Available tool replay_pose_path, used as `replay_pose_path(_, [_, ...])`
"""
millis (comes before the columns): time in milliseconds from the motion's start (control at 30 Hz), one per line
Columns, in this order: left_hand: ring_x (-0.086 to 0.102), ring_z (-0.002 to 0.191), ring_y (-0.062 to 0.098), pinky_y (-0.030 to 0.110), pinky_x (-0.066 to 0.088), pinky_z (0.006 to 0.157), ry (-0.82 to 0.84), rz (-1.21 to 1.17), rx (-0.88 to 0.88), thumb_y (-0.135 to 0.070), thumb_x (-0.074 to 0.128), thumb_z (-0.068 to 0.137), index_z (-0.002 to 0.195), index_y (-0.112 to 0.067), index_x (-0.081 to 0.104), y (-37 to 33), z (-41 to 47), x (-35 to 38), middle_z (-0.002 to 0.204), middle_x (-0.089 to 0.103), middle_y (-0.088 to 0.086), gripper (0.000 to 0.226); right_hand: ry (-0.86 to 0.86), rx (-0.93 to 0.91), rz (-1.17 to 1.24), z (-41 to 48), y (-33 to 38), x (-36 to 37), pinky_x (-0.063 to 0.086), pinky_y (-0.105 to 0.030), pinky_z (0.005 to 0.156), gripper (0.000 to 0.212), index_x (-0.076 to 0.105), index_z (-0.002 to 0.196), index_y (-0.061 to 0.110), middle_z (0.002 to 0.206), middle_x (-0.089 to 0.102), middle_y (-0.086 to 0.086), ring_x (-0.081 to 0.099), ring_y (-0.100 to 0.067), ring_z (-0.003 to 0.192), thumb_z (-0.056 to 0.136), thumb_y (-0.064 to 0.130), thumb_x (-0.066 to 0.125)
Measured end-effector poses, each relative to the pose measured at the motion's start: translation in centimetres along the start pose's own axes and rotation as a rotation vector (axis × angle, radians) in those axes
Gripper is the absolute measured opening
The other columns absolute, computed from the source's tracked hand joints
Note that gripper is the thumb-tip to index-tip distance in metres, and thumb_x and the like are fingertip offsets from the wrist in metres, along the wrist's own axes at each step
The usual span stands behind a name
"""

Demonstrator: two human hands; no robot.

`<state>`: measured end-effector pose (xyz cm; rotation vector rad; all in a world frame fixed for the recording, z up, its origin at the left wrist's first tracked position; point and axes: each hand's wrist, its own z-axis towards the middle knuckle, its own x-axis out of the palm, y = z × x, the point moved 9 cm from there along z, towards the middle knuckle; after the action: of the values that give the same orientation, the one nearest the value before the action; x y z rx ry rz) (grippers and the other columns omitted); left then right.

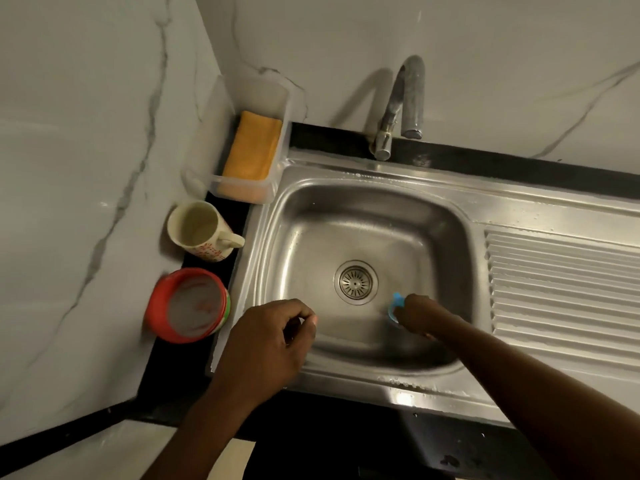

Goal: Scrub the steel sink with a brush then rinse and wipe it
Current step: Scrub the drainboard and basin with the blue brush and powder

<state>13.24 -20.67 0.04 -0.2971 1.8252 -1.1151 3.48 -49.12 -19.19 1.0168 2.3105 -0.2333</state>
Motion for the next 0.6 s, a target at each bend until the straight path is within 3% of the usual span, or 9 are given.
replay_pose_path(67, [0.068,0.070,0.010,0.028,0.054,0.062,-0.023,-0.006,0.000,-0.025,0.070,0.097,0.084,-0.031,0.072,-0.1,-0.6,-0.8,0.071,0.068,-0.016,0.015,-0.119,-0.086,0.038,-1.5,1.7,-1.8,0.052,-0.039,0.094,0.054,0.056,0.135,0.006,0.128,0.066,-0.017,0.065,-0.032,0.111,0.104,0.049,0.050])
replay_pose_path(133, [0.069,0.070,0.010,0.028,0.054,0.062,-0.040,-0.007,-0.005,-0.024,0.070,0.098,0.084,-0.031,0.072,-0.1,-1.0,-1.6,0.072,0.068,-0.015,0.015,-0.211,-0.193,0.103,-3.6,3.5,-3.2,0.055,-0.039,0.082,0.048,0.057,0.130,0.012,0.116,0.069,-0.012,0.067,-0.026,0.096,0.104,0.051,0.049])
replay_pose_path(200, [0.070,0.070,0.012,0.030,0.056,0.063,-0.064,-0.028,-0.021,-0.023,0.070,0.098,0.085,-0.030,0.074,-0.1,-1.6,-2.7,0.072,0.070,-0.013,0.015,-0.267,-0.302,0.205,-6.2,5.3,-4.0,0.049,-0.029,0.065,0.037,0.058,0.122,0.018,0.102,0.068,-0.006,0.065,-0.016,0.080,0.106,0.049,0.047])
replay_pose_path(267, [0.070,0.067,0.014,0.030,0.056,0.061,-0.098,-0.039,-0.033,-0.022,0.071,0.098,0.087,-0.029,0.075,-0.2,-2.3,-3.7,0.071,0.071,-0.012,0.014,-0.289,-0.428,0.268,-9.2,7.4,-4.4,0.042,-0.023,0.058,0.027,0.059,0.111,0.021,0.094,0.067,-0.002,0.062,-0.011,0.072,0.108,0.044,0.044])
replay_pose_path(433, [0.071,0.074,0.007,0.013,0.052,0.065,-0.219,-0.015,-0.083,-0.019,0.072,0.096,0.088,-0.028,0.075,-0.9,-5.4,-5.7,0.077,0.071,-0.018,0.012,-0.283,-0.704,0.310,-16.0,11.3,-4.0,0.051,-0.032,0.063,0.022,0.055,0.094,0.029,0.082,0.066,0.004,0.061,-0.011,0.067,0.109,0.040,0.044])
replay_pose_path(600, [0.069,0.082,0.000,0.007,0.050,0.069,-0.424,0.015,-0.168,-0.022,0.074,0.095,0.086,-0.027,0.073,-1.6,-9.5,-7.2,0.076,0.071,-0.018,0.010,-0.369,-0.917,0.179,-20.5,14.4,-2.8,0.045,-0.030,0.062,0.014,0.059,0.104,0.034,0.081,0.064,0.011,0.059,-0.007,0.069,0.103,0.047,0.053])
